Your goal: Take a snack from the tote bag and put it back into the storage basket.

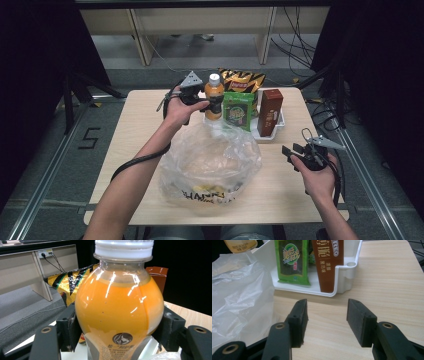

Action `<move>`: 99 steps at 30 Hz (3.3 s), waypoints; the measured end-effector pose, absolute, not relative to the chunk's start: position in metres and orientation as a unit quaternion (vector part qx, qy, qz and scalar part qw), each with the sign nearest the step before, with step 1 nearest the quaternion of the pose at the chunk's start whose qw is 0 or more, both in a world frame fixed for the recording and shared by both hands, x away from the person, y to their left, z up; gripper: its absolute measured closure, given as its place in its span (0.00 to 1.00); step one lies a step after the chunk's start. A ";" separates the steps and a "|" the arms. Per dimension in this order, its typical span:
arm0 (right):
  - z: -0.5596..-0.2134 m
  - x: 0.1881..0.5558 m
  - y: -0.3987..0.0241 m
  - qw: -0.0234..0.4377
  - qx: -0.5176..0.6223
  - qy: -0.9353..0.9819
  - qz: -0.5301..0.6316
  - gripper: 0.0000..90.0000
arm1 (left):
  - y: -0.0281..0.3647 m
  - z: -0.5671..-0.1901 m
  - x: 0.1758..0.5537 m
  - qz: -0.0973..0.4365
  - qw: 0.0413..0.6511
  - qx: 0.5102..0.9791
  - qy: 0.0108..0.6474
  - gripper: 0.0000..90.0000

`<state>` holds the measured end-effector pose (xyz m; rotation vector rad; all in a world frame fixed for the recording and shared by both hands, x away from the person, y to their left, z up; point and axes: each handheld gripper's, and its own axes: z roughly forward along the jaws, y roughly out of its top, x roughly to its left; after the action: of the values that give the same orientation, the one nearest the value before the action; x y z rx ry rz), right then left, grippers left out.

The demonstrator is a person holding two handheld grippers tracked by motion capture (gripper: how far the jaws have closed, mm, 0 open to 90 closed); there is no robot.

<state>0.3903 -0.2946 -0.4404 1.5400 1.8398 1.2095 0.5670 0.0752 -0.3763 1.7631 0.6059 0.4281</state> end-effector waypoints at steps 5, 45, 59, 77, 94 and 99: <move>-0.440 0.390 -0.294 0.223 0.563 0.664 0.438 0.57 | 0.074 -0.379 0.569 0.182 0.575 0.754 0.260 0.35; -0.442 0.391 -0.298 0.239 0.555 0.672 0.427 0.57 | 0.072 -0.401 0.583 0.182 0.562 0.761 0.269 0.35; -0.443 0.391 -0.298 0.238 0.555 0.672 0.428 0.57 | 0.072 -0.410 0.585 0.180 0.553 0.766 0.272 0.34; -0.443 0.391 -0.297 0.232 0.554 0.675 0.428 0.57 | 0.070 -0.425 0.586 0.173 0.543 0.772 0.282 0.34; -0.445 0.392 -0.297 0.238 0.549 0.678 0.428 0.57 | 0.070 -0.442 0.586 0.169 0.524 0.783 0.289 0.34; -0.444 0.389 -0.292 0.217 0.564 0.666 0.436 0.57 | 0.069 -0.445 0.586 0.169 0.521 0.784 0.291 0.34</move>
<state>0.3887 -0.2918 -0.4438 1.5632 1.8458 1.2082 0.5862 0.0686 -0.4446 1.8789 0.6984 0.4056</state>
